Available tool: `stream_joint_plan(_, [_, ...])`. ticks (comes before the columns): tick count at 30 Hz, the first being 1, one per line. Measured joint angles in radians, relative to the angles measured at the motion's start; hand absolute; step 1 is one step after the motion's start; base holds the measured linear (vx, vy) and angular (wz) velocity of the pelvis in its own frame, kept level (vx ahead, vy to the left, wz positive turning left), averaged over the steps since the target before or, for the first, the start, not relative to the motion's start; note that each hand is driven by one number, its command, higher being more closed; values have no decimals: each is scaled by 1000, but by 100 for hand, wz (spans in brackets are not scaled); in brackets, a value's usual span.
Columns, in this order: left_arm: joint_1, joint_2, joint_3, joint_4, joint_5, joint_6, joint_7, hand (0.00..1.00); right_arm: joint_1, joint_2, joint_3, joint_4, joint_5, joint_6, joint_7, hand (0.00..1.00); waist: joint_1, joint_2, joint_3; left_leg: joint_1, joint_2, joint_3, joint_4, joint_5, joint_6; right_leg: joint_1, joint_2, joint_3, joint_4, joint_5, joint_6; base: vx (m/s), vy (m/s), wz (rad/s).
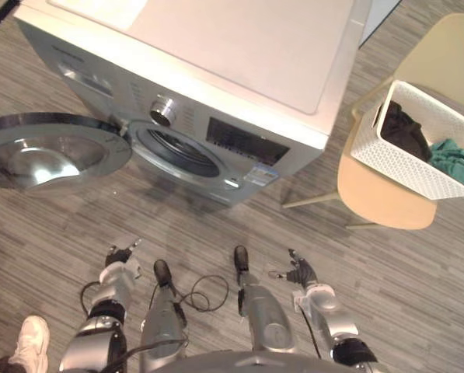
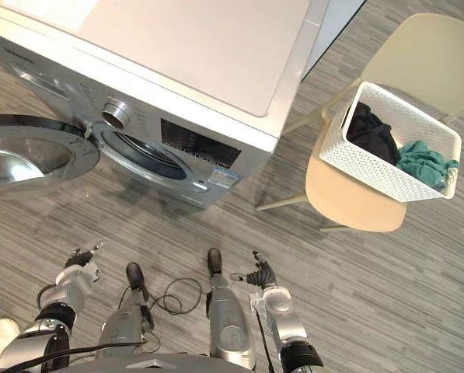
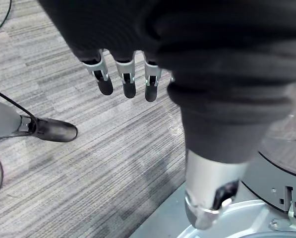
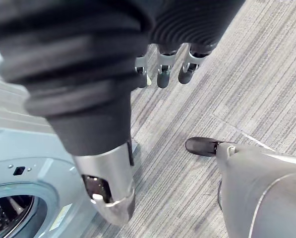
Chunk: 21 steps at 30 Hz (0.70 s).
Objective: Pick up the laundry basket with both hands and put the clothes into the washing machine.
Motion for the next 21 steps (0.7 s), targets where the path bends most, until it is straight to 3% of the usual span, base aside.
stream_joint_plan(3, [-11,20,28,-13,-56,-3,2,0,-1,-1,-21,0,0,1,0,0,1,-18,10,-18,3,10,0,0,-2,-12,0,7,-25,18,-1,32,-12,-10])
stream_joint_plan(21, [-106,66,5,-78,-184,-8,62,0,-12,-2,-37,-12,1,22,-2,0,5,-27,57,-47,3,-40,0,2,-4,-12,-2,-27,-30,20,-2,25,5,6])
